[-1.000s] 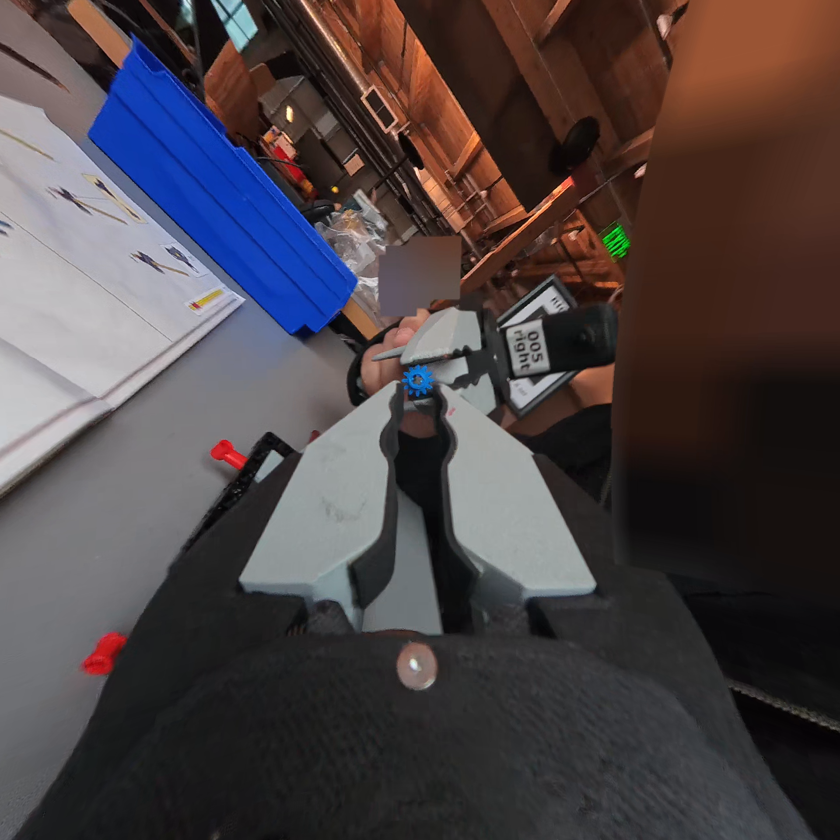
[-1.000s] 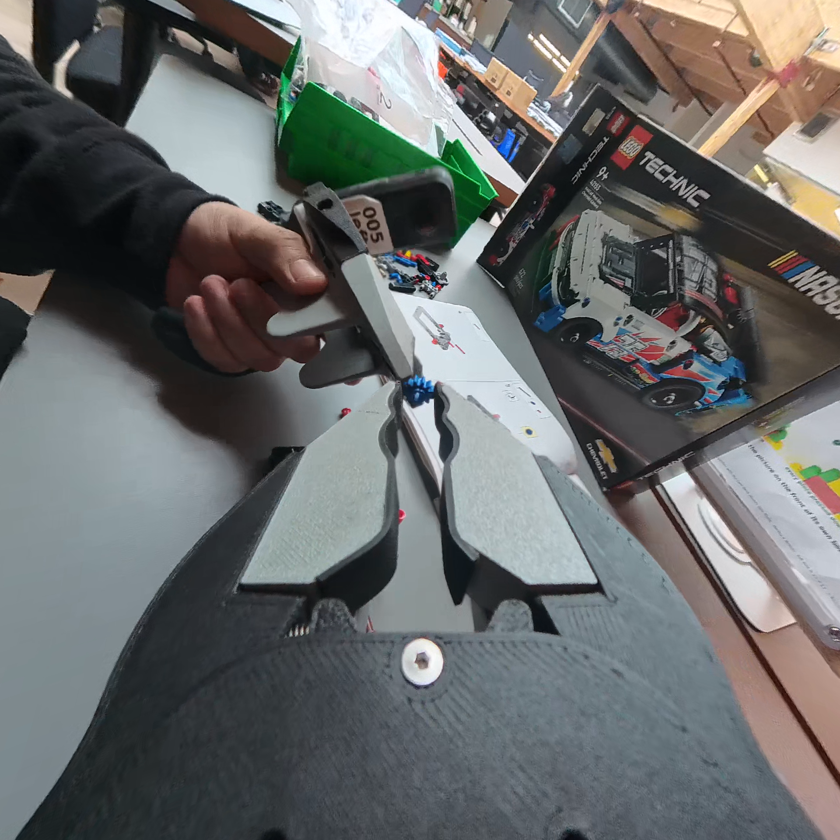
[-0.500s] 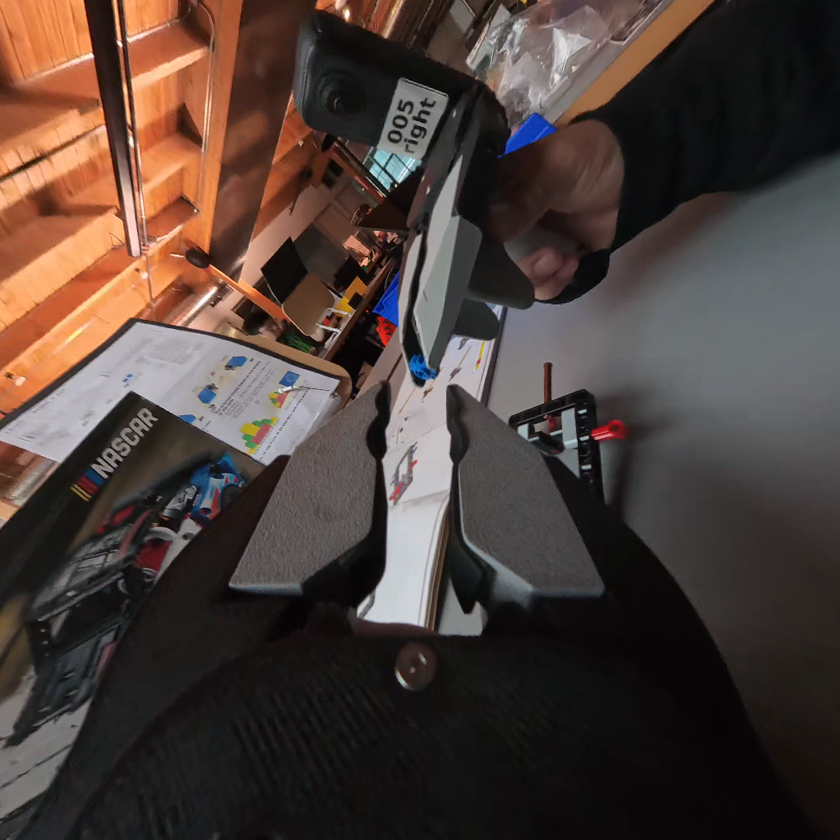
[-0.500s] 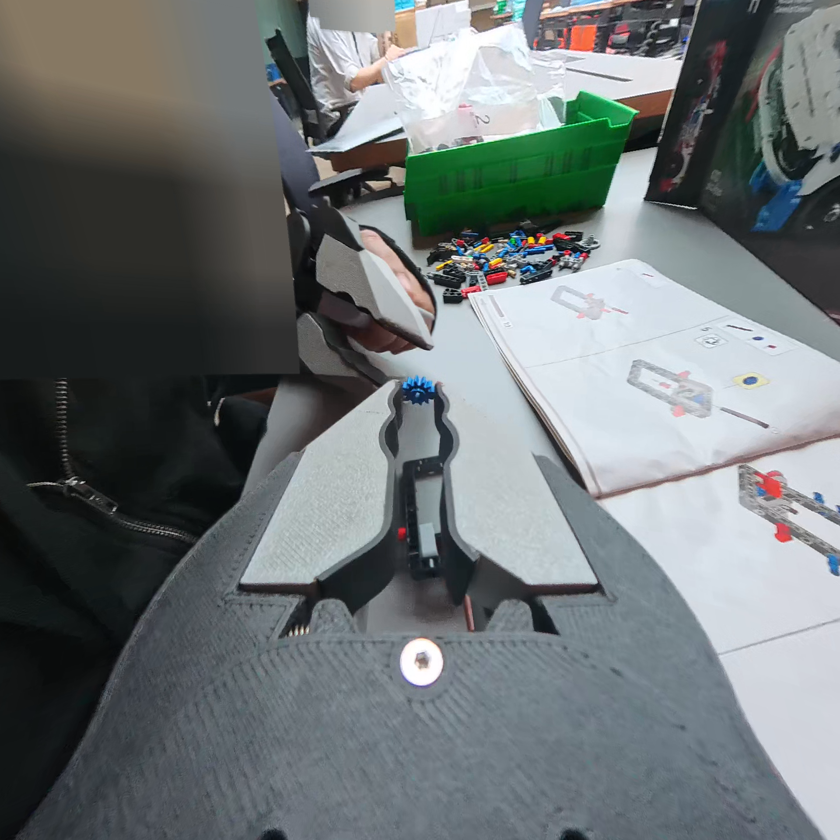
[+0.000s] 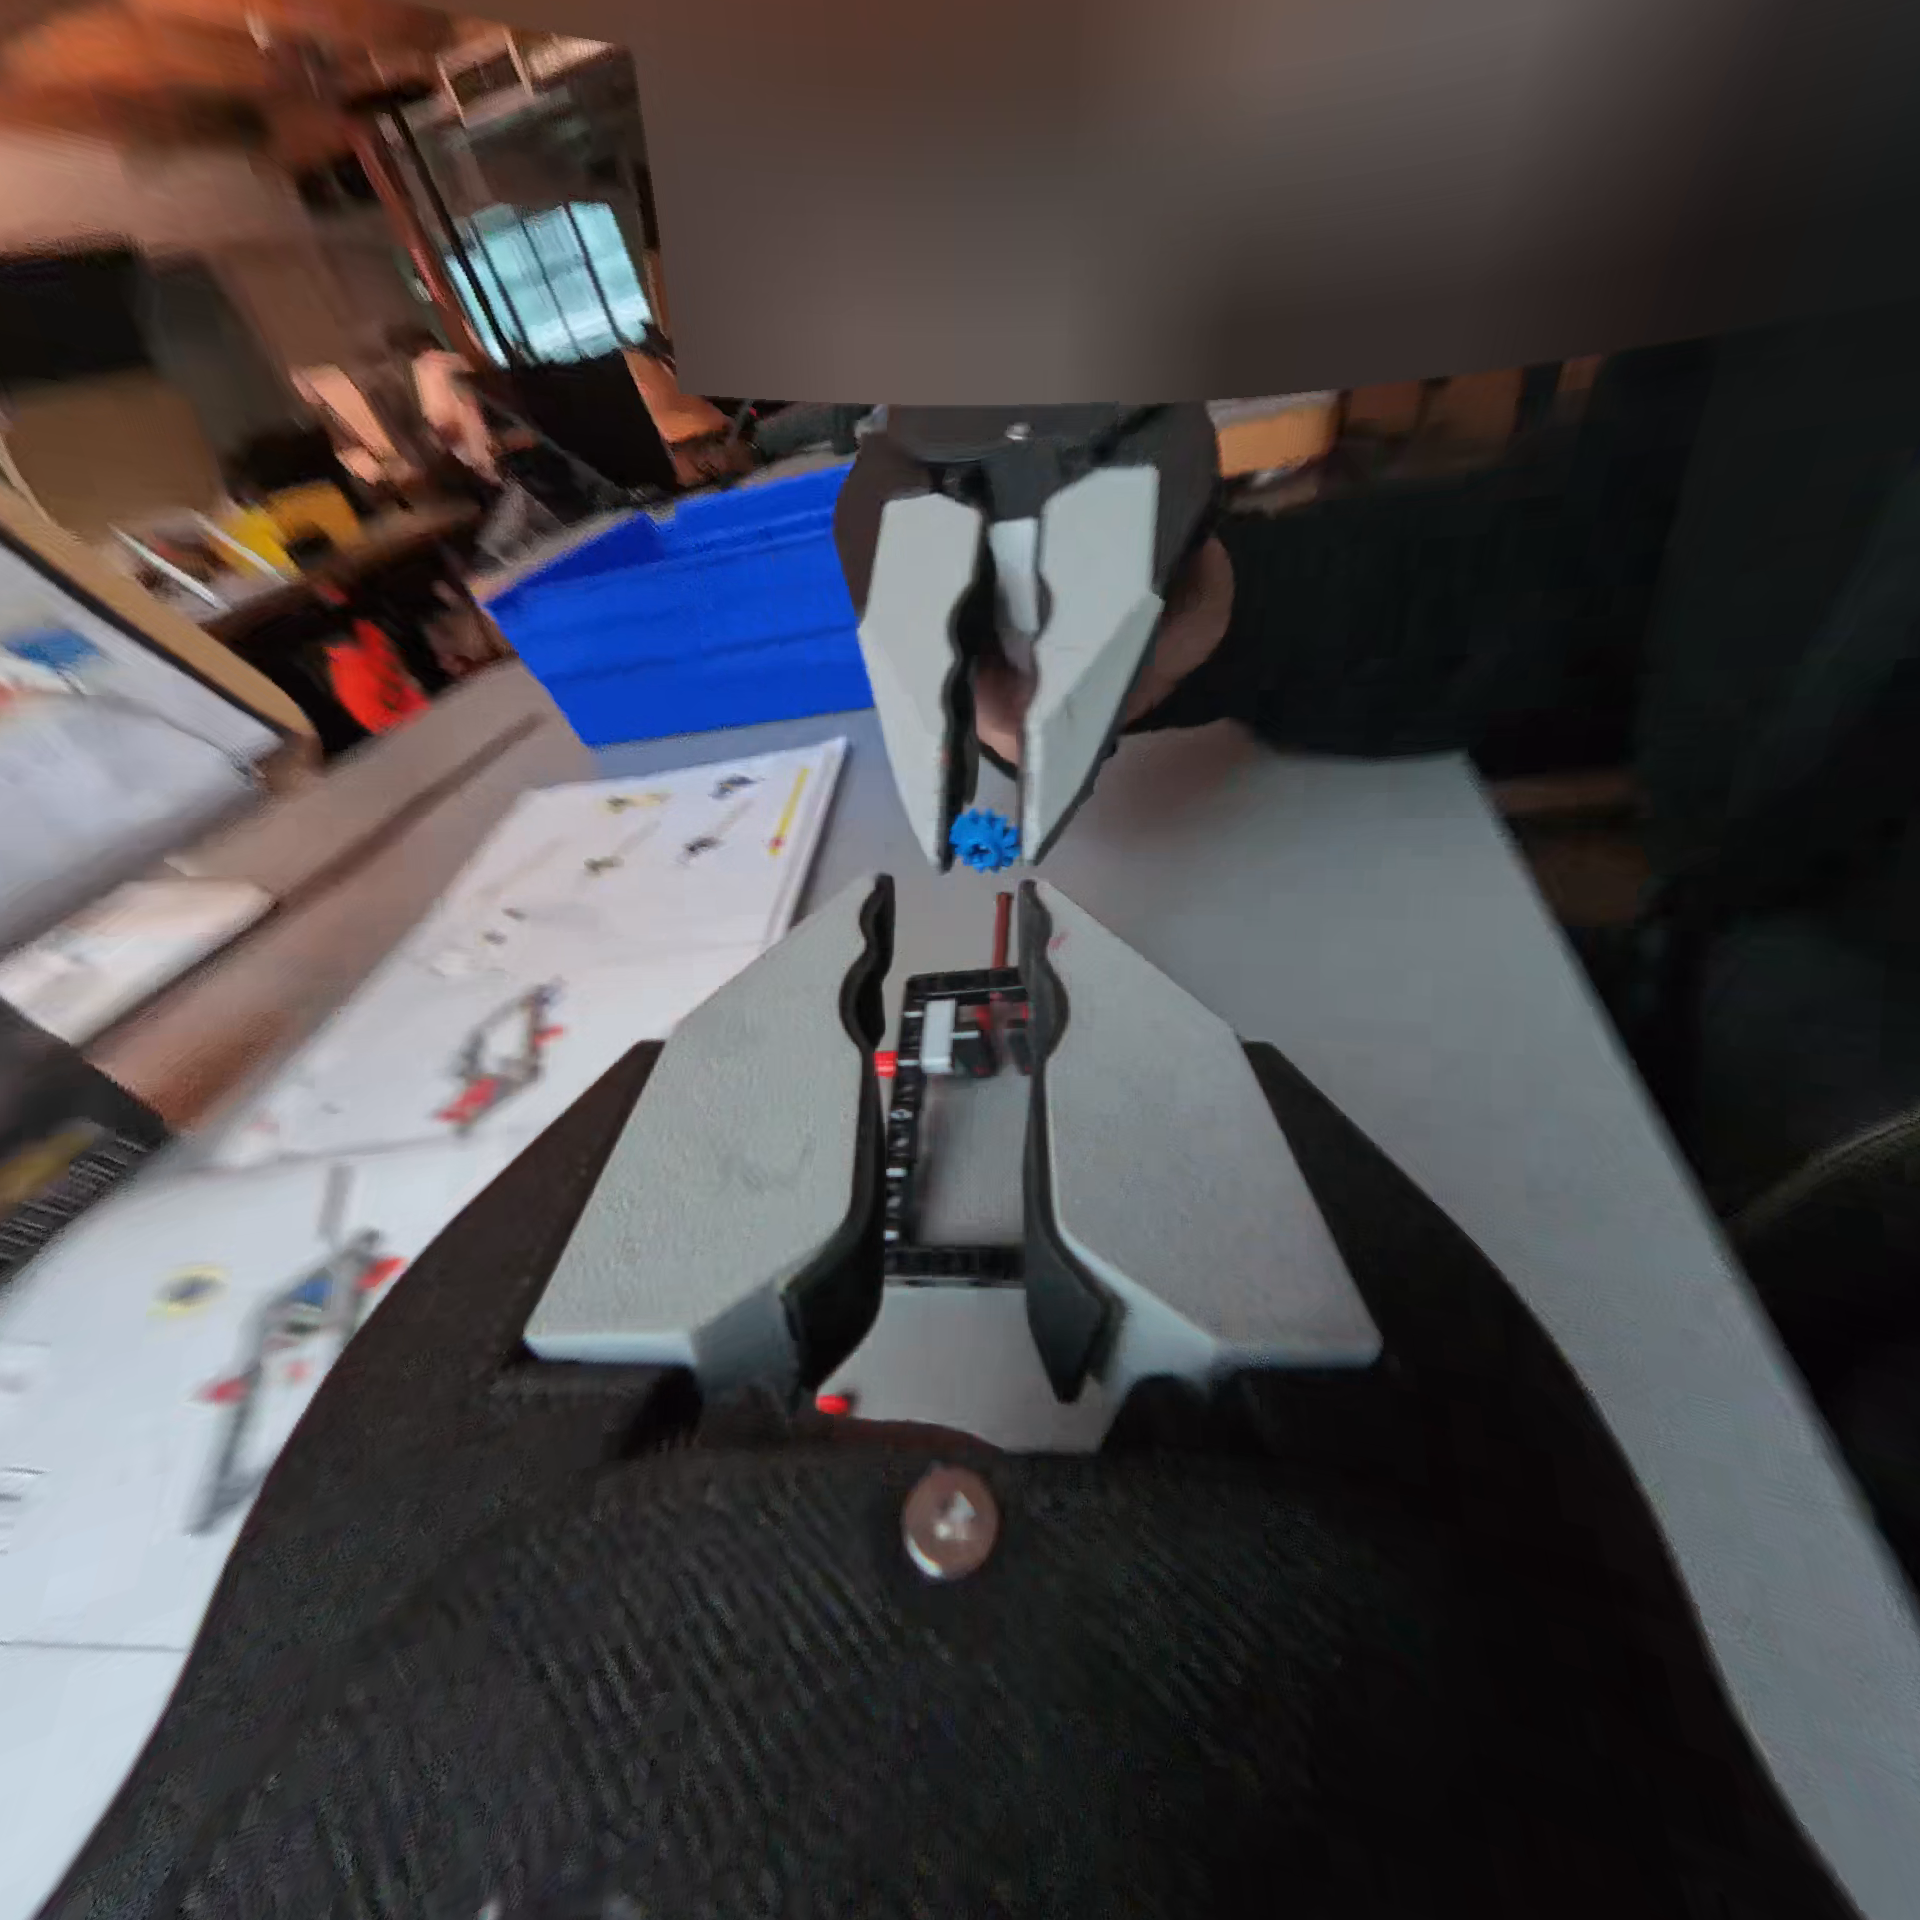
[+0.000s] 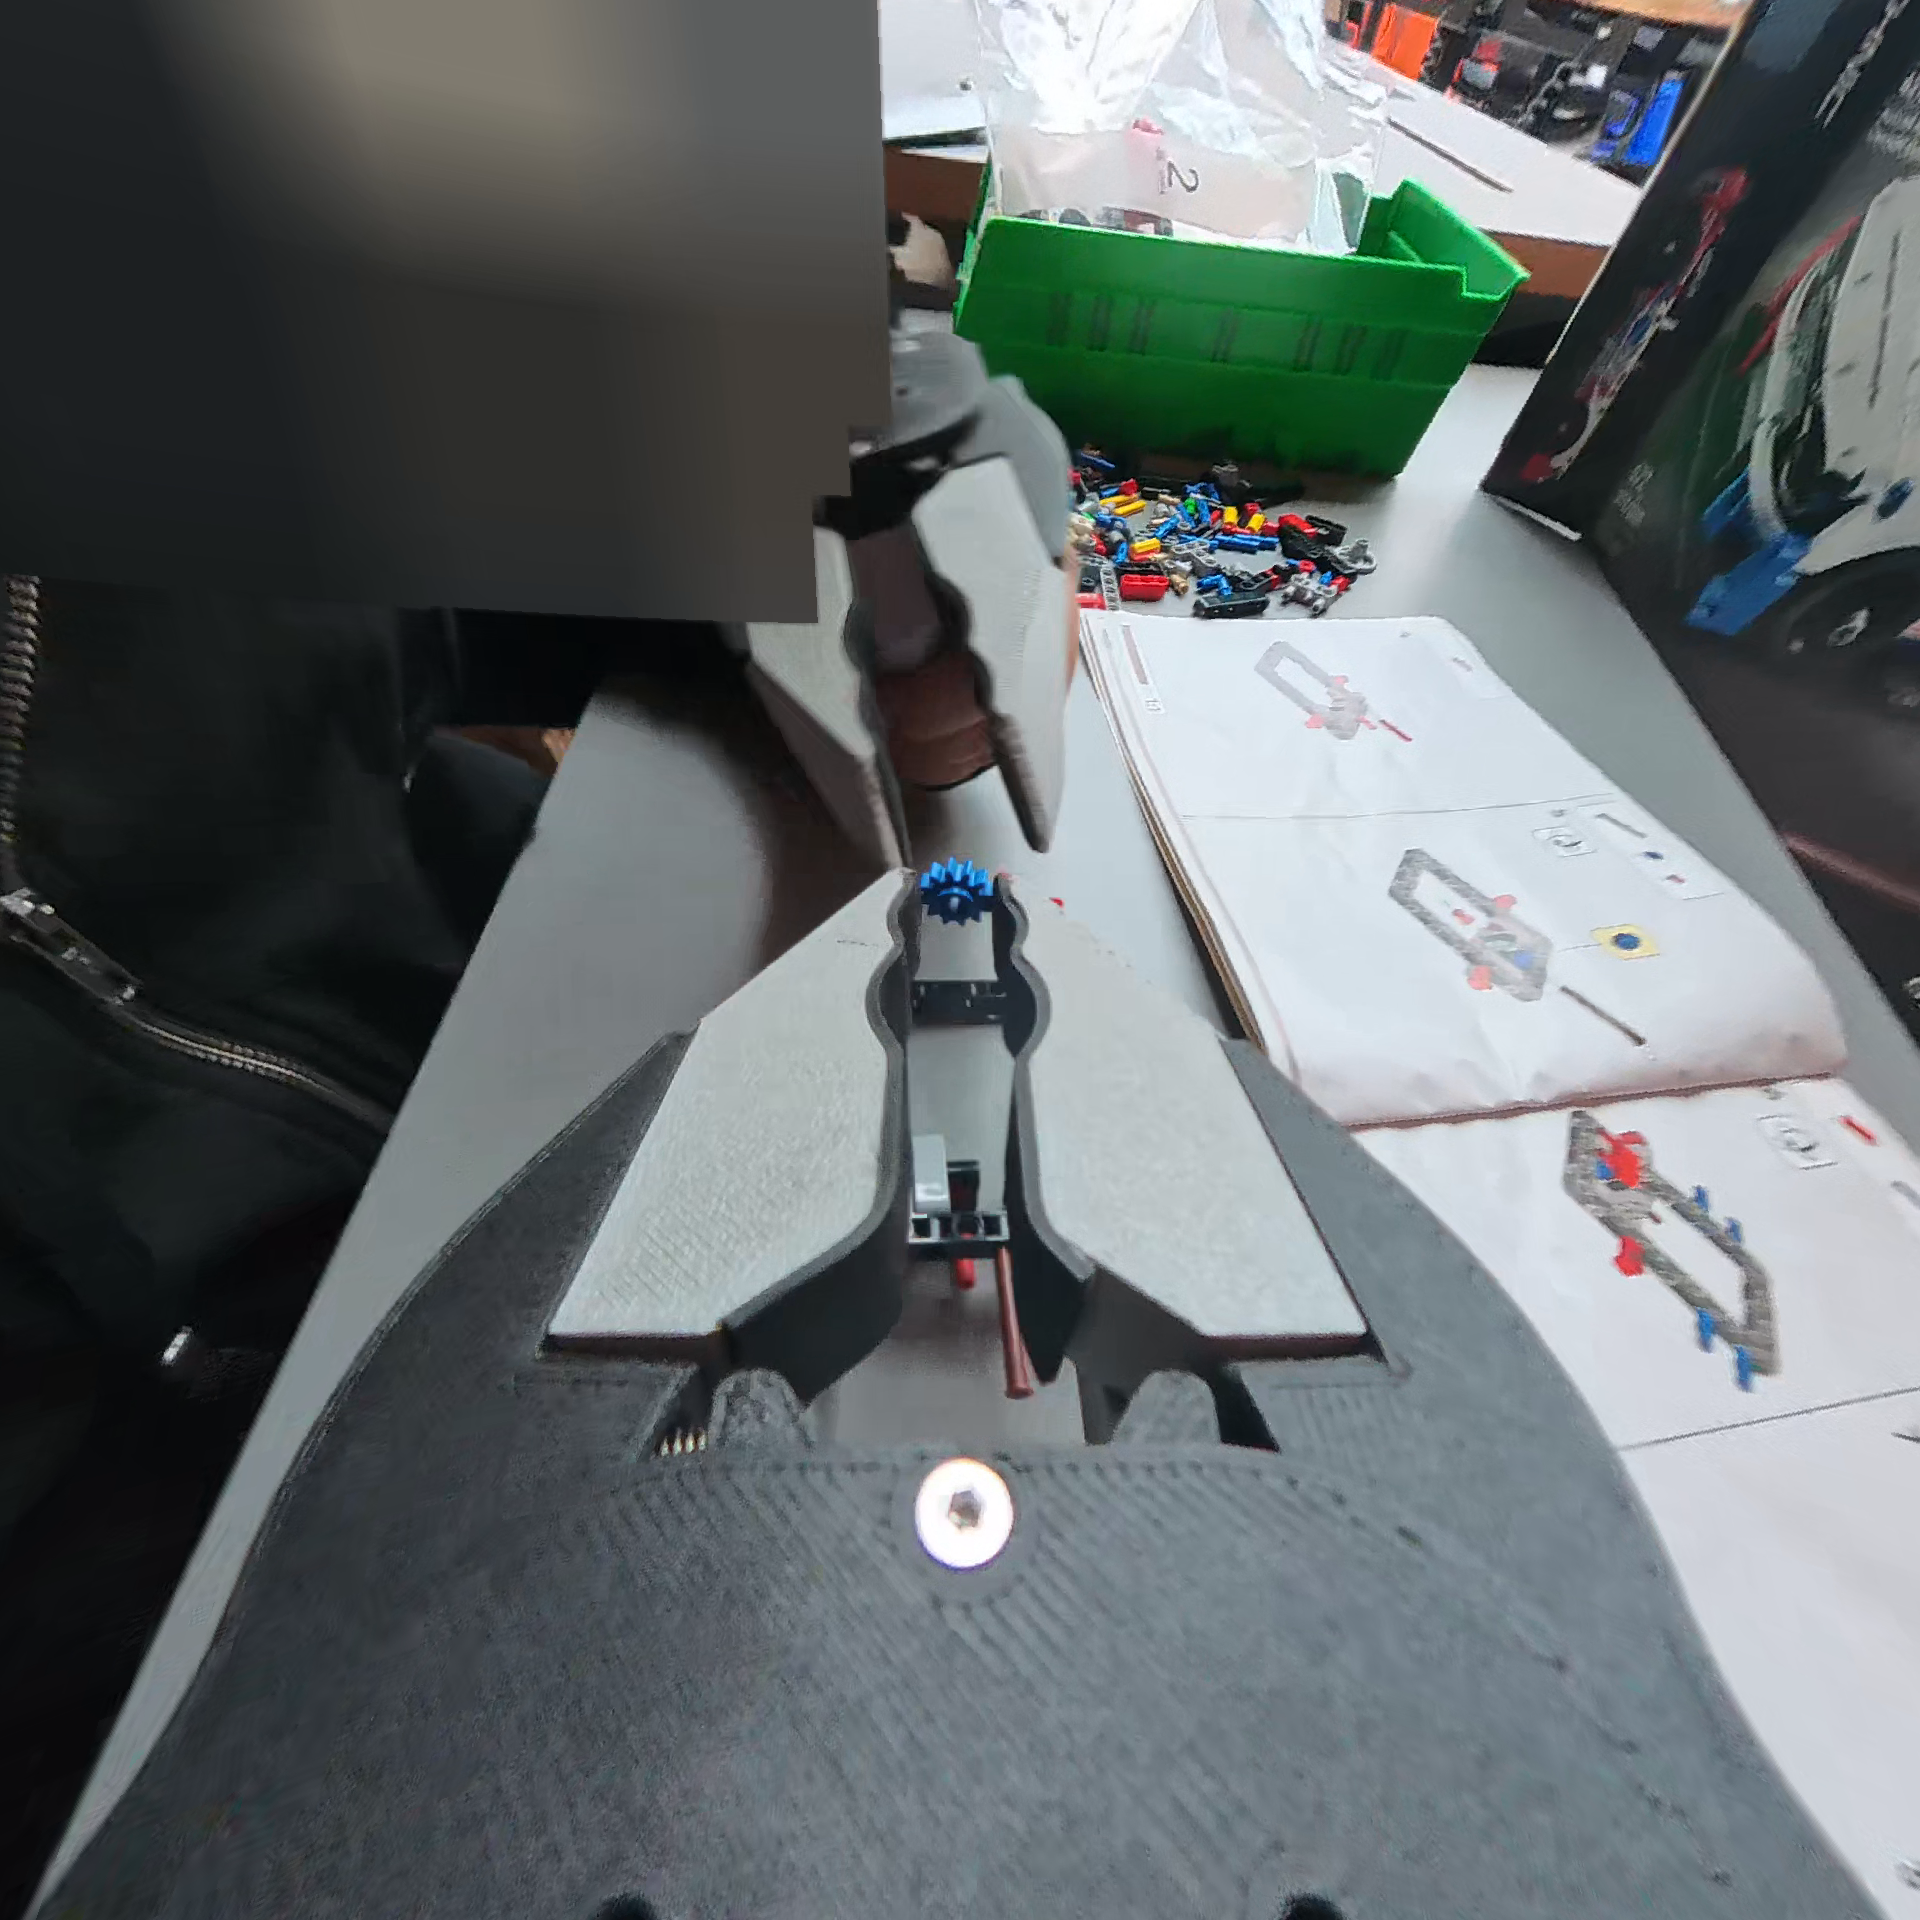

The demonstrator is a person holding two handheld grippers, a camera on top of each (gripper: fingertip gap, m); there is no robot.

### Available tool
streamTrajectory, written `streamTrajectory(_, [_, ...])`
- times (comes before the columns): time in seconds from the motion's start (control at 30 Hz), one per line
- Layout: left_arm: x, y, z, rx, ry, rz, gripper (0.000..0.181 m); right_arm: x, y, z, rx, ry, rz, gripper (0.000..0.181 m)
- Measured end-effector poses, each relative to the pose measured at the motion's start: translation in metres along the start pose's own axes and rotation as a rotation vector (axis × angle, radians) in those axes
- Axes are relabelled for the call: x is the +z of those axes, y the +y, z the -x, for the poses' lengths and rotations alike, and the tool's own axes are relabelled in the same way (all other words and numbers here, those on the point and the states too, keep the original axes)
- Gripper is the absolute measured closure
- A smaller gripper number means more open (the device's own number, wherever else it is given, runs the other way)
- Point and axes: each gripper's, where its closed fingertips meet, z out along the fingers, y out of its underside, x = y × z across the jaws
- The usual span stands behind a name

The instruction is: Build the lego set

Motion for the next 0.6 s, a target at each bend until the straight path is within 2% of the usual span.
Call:
streamTrajectory(0.13, [-0.003,-0.008,0.008,-0.539,0.198,-0.057,0.162,0.002,-0.001,0.0,-0.117,0.058,0.01,0.171])
streamTrajectory(0.23, [-0.004,-0.007,0.003,-0.786,0.344,-0.054,0.159,0.005,0.002,-0.002,-0.16,0.095,0.045,0.171])
streamTrajectory(0.43, [0.005,0.004,-0.003,-0.887,0.368,0.021,0.161,0.009,0.004,0.001,-0.212,0.119,0.075,0.171])
streamTrajectory(0.6, [0.006,0.004,-0.005,-0.95,0.412,0.009,0.166,0.008,0.006,0.0,-0.199,0.116,0.081,0.171])
